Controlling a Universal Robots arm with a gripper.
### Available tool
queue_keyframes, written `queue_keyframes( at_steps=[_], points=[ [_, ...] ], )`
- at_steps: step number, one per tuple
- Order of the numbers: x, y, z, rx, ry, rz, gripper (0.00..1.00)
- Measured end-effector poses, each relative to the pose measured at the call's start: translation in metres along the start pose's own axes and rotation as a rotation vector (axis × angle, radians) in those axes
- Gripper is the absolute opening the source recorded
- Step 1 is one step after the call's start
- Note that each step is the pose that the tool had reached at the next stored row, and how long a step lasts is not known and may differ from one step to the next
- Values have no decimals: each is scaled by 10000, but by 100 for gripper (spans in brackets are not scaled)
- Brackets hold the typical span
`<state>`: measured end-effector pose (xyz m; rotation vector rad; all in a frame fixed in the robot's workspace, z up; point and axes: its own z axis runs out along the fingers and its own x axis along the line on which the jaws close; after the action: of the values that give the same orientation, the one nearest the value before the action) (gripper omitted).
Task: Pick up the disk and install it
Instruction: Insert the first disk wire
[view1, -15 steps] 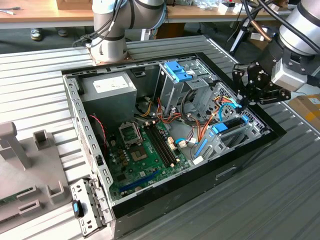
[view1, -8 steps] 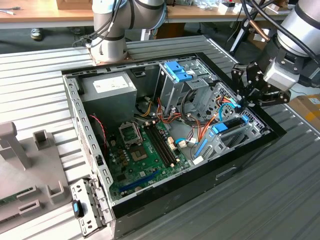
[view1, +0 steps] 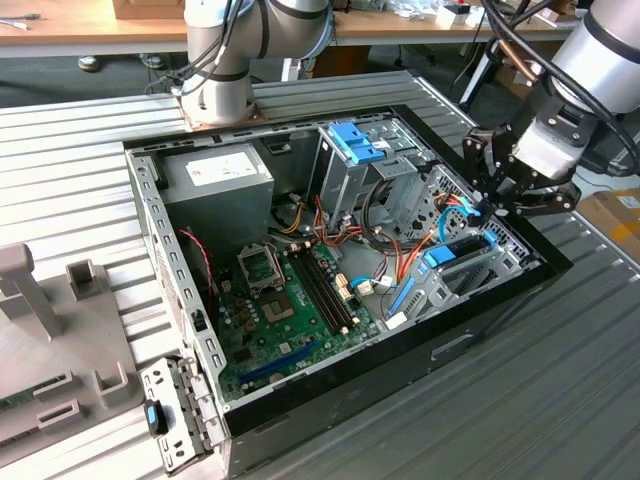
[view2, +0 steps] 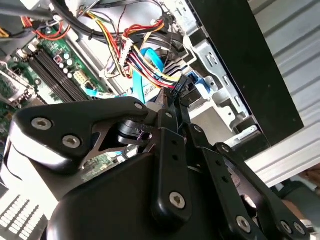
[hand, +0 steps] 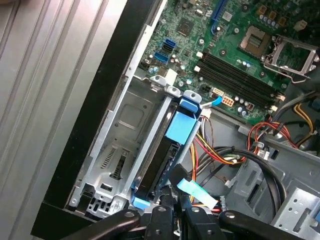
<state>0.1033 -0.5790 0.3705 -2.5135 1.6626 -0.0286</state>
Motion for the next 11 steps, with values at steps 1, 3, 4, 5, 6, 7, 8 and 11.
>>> queue_keyframes(
  at_steps=[1,3,4,5,6,7,8,11],
  points=[
    [0,2,0,6,16,121,16],
    [-4,12,1,11,21,194,16],
    [-11,29,2,14,24,224,16],
    [-19,57,2,14,25,228,16],
    [-25,76,2,14,25,227,16],
    [-34,105,4,14,25,227,16],
    [-39,118,7,14,26,241,16],
    [-41,125,16,35,72,624,16]
  ],
)
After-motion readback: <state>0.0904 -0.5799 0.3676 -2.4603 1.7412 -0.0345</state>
